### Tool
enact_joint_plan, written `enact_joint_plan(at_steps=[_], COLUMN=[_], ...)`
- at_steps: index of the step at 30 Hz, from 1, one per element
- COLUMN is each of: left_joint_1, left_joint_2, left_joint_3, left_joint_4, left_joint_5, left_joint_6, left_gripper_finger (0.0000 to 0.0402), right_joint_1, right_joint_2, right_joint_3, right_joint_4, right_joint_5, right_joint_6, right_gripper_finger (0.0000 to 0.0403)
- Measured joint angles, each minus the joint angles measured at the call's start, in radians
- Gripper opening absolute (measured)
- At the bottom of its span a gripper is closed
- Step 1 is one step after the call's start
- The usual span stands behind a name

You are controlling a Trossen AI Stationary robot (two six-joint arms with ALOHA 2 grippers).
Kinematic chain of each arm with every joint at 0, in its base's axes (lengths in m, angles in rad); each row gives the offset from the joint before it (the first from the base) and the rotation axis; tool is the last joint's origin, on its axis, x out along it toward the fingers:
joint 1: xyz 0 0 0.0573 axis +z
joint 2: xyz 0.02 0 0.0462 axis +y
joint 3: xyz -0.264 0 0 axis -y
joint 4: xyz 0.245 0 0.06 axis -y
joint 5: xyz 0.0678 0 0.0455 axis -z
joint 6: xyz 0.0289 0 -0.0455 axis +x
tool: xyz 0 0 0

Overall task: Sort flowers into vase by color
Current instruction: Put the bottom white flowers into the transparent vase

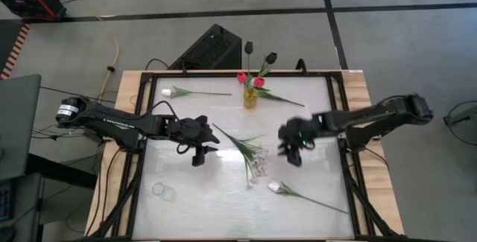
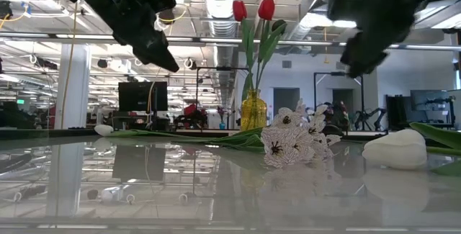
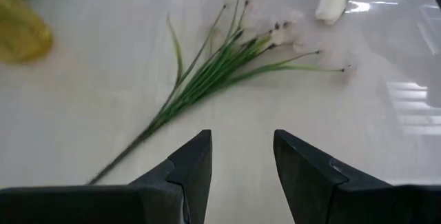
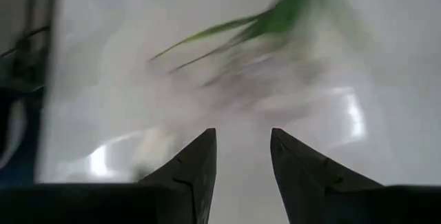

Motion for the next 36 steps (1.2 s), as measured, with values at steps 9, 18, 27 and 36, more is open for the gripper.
enact_joint_plan(at_steps=[9,18,27,36], left_joint_1=[0.0,-0.039,-0.042,0.115], left_joint_2=[0.0,0.0,0.132,0.374], left_joint_3=[0.0,0.0,0.0,0.084], left_joint_4=[-0.012,0.09,0.144,0.164], left_joint_5=[-0.001,0.001,-0.135,-0.063], left_joint_6=[0.006,0.041,0.278,0.476], left_gripper_finger=[0.0143,0.0143,0.0143,0.0143], right_joint_1=[0.381,0.566,0.542,0.571], right_joint_2=[0.001,0.051,0.196,0.23], right_joint_3=[0.052,0.055,0.056,0.056], right_joint_4=[-0.038,-0.128,-0.083,0.066], right_joint_5=[0.11,0.243,0.276,0.296], right_joint_6=[0.342,0.604,0.523,0.503], right_gripper_finger=[0.0147,0.0132,0.0132,0.0132])
